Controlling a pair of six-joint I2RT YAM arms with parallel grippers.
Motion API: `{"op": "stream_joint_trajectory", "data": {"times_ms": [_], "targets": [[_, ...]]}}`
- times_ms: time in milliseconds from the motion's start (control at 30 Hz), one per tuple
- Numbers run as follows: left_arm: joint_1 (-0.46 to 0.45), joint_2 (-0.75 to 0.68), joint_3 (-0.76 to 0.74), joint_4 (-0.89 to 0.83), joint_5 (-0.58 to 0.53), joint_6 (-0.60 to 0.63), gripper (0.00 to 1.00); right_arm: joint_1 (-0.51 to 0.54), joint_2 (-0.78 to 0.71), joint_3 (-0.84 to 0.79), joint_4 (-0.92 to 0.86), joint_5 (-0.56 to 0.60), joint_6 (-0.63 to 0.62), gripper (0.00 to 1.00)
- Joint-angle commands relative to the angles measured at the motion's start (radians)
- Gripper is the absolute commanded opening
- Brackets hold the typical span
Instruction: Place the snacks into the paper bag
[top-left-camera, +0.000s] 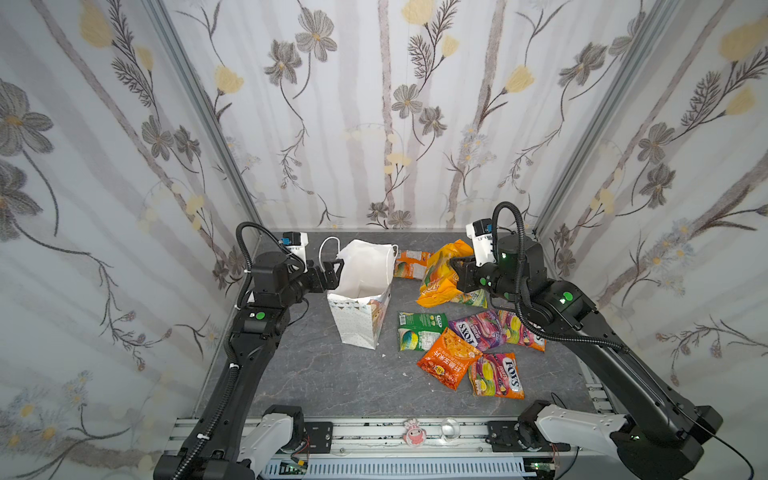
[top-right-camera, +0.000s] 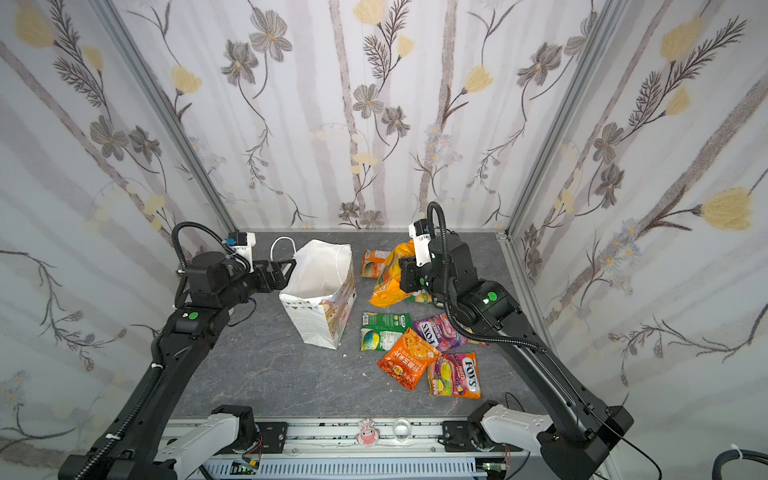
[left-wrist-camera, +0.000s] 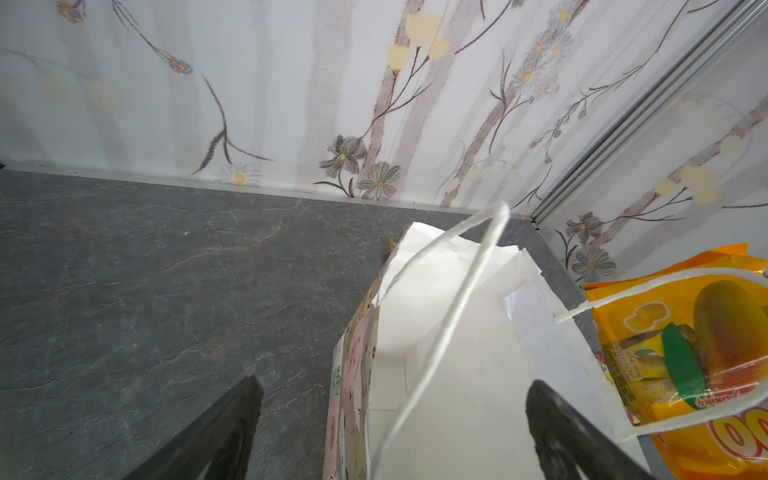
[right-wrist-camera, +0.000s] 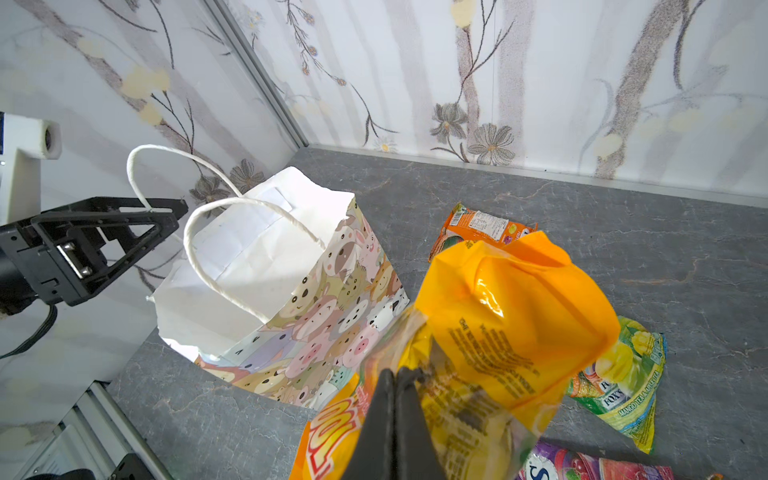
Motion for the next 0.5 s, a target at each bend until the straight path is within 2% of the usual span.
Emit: {"op": "stream_joint_trajectory", "data": {"times_ms": [0, 367, 467], "targets": [[0.001, 0.005, -0.001, 0.048, 0.044, -0.017, 1.00, 0.007, 0.012, 0.065, 0.009, 0.003, -0.031, 0.00], [0.001, -0.002, -0.008, 0.057, 0.043, -0.021, 1.00, 0.067, 0.083, 0.284, -0.052, 0.003, -0.057, 0.00], [0.001, 0.000, -0.008, 0.057, 0.048, -0.022, 1.00, 0.069, 0.122, 0.318, -0.063, 0.045, -0.068, 0.00]]}}
